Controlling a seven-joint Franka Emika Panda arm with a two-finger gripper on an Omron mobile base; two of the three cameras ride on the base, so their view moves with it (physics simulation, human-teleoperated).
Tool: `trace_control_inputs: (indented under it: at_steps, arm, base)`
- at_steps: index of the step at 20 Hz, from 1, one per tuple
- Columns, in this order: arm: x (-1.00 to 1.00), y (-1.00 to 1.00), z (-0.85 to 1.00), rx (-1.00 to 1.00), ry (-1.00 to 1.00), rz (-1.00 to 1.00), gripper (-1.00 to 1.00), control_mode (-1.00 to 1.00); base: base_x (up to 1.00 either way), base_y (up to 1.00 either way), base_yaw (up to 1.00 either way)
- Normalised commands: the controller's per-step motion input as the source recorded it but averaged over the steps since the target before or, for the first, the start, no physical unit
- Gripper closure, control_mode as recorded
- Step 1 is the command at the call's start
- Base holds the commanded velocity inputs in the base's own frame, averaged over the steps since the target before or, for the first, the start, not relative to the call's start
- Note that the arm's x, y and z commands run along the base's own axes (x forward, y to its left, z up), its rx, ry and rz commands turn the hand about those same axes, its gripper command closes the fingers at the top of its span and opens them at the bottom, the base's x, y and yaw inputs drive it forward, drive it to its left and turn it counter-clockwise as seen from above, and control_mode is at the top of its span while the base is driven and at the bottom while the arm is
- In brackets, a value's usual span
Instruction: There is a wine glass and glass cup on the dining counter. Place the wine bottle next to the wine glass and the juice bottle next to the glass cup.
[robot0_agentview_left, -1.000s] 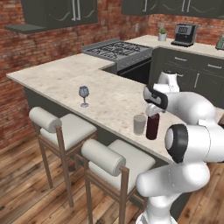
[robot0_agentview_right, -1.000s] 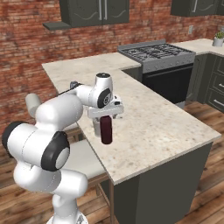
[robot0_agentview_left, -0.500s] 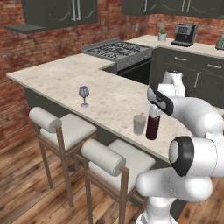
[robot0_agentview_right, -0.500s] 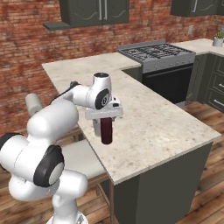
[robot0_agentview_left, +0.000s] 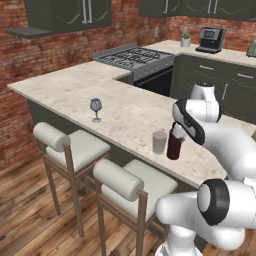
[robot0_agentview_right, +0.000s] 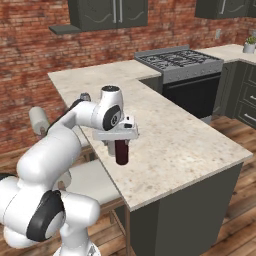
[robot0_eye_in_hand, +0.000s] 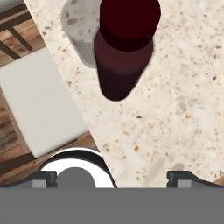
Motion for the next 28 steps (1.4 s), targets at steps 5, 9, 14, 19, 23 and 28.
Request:
trace_control_inputs:
  at_steps: [5,9,14,19,23,28]
  arm:
    - [-0.39,0.05,0.07,0.0,0.0,-0.14,-1.0,-1.0]
    - [-0.25,0.07,0.03,0.0,-0.03,-0.09,-1.0,-1.0]
    - [-0.15,0.02,0.03,0.0,-0.03,-0.01,-1.0,-1.0]
    - [-0.04,0.0,0.0,0.0,0.0,-0.01,-1.0,-1.0]
    - [0.0,0.0,0.0,0.0,0.0,0.0,-1.0,-1.0]
    - [0.0,0.0,0.0,0.0,0.0,0.0,-1.0,-1.0]
  base:
    - [0.0,0.0,0.0]
    - [0.0,0.0,0.0]
    - [0.0,0.0,0.0]
    - [0.0,0.0,0.0]
    - [0.0,0.0,0.0]
    - [0.0,0.0,0.0]
